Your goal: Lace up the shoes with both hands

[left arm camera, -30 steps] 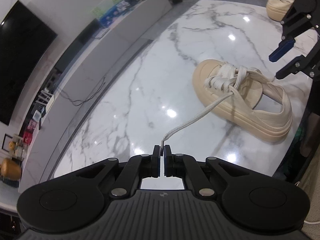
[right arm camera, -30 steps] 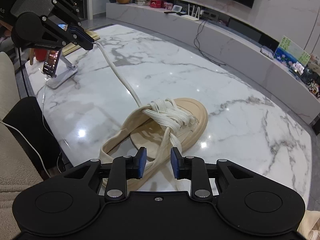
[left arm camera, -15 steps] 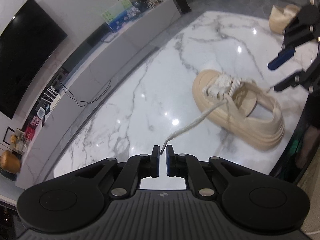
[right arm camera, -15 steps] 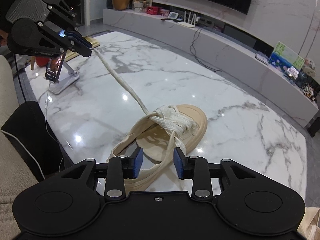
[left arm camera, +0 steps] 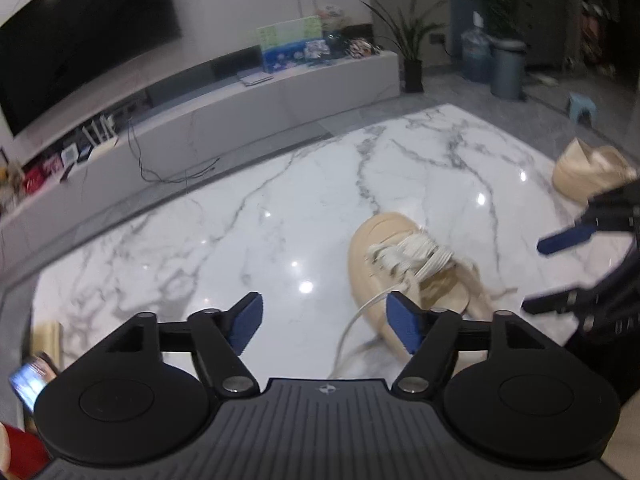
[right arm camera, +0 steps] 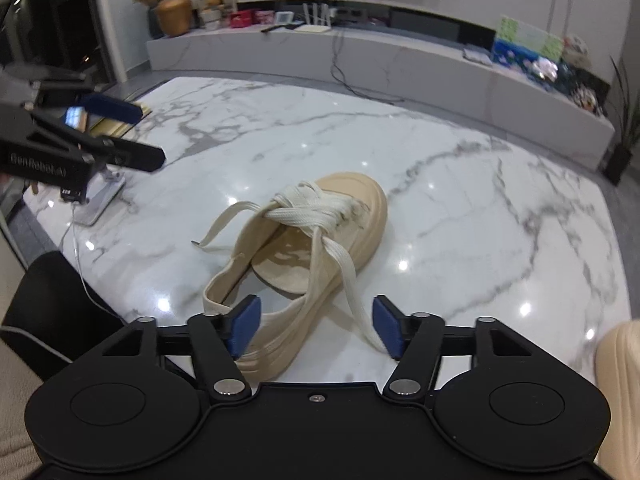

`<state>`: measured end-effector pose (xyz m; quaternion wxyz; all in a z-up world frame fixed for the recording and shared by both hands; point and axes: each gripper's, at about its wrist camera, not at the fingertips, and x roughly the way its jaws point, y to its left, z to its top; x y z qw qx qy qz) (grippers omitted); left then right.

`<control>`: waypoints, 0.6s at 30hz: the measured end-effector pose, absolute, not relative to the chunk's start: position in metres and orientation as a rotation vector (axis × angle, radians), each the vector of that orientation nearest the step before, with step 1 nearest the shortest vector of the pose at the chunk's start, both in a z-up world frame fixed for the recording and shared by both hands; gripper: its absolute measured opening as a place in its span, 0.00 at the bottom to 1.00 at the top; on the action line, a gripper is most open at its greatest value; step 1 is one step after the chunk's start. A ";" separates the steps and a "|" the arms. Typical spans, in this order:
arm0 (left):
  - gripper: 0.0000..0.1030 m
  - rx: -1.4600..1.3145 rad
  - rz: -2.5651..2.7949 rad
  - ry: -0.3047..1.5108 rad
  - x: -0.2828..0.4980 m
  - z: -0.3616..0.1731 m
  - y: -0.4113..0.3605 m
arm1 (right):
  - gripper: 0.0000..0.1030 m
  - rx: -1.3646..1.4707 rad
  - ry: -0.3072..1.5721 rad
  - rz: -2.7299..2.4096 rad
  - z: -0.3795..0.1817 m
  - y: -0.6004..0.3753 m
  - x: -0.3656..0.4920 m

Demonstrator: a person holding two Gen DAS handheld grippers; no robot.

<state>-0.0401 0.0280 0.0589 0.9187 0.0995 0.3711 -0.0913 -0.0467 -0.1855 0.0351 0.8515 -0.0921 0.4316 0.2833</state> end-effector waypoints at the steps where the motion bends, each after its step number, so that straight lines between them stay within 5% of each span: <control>1: 0.77 0.191 -0.182 0.753 -0.039 0.059 0.025 | 0.67 -0.187 0.912 0.588 0.035 -0.186 -0.046; 6: 0.85 0.152 -0.167 0.699 -0.029 0.071 0.020 | 0.71 -0.147 0.896 0.508 0.044 -0.190 -0.033; 7: 1.00 0.135 -0.163 0.686 -0.027 0.075 0.021 | 0.76 -0.135 0.888 0.493 0.046 -0.191 -0.030; 8: 1.00 0.114 -0.155 0.673 -0.025 0.080 0.024 | 0.94 -0.122 0.878 0.482 0.049 -0.191 -0.027; 9: 1.00 0.091 -0.148 0.661 -0.023 0.083 0.026 | 0.99 -0.108 0.868 0.474 0.052 -0.191 -0.024; 18: 0.99 -0.044 0.001 0.707 -0.001 0.093 0.038 | 0.99 -0.053 0.825 0.392 0.063 -0.178 -0.009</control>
